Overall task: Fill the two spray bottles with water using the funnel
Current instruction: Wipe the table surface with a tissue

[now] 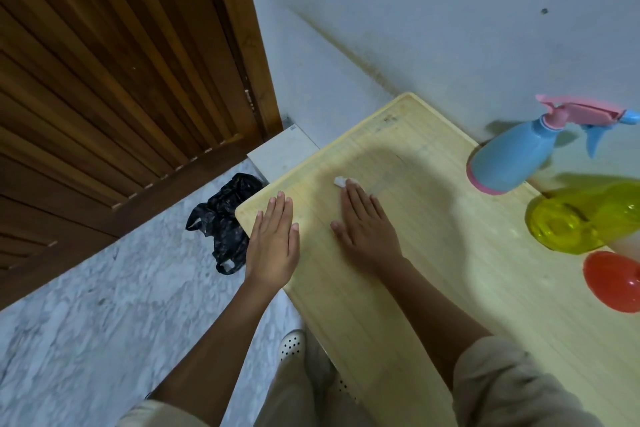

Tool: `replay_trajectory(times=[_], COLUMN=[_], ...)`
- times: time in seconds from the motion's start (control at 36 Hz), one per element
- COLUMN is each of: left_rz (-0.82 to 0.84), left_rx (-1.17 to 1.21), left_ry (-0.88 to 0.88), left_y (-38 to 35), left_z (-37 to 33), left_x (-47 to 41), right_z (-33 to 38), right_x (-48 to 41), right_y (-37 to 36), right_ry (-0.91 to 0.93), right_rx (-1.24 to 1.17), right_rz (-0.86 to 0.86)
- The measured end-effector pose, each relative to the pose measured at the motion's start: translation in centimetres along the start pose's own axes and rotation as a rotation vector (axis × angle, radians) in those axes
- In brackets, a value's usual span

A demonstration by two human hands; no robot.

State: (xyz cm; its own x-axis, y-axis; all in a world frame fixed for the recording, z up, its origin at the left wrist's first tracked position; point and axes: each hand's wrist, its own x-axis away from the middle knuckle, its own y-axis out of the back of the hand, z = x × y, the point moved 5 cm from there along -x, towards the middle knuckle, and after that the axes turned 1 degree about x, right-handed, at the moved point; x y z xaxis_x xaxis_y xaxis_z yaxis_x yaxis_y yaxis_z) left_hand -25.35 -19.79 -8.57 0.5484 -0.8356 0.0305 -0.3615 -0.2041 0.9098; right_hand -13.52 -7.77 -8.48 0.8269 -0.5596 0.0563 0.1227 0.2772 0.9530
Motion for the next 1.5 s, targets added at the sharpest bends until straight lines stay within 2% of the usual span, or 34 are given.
replay_trajectory(times=[0.22,0.75,1.03,1.17,1.28,1.5], left_rz=[0.048,-0.002,-0.011,-0.011,0.029,0.057], left_rx=[0.012,0.022,-0.005,-0.025,-0.054,-0.032], left_ry=[-0.049,-0.004,0.077,0.069,-0.056,-0.21], left_y=[-0.1,-0.3,-0.6,-0.6,-0.8,-0.5], left_z=[0.5,-0.1,-1.2,-1.5,-1.9,-1.7], left_x=[0.2,1.2,1.3,1.2,1.1,1.1], right_z=[0.9,1.5,-1.4,-3.6,-3.6,-4.3], right_x=[0.6,4.1,7.1,8.7,9.9,16.7], right_y=[-0.5,-0.8,-0.4,1.0,0.9,1.0], right_ry=[0.038,0.176,-0.178,-0.34,-0.439,-0.819], right_rx=[0.01,0.013,-0.022,0.05,0.052,0.007], right_rz=[0.029,0.041,-0.022,-0.057,-0.071,-0.202])
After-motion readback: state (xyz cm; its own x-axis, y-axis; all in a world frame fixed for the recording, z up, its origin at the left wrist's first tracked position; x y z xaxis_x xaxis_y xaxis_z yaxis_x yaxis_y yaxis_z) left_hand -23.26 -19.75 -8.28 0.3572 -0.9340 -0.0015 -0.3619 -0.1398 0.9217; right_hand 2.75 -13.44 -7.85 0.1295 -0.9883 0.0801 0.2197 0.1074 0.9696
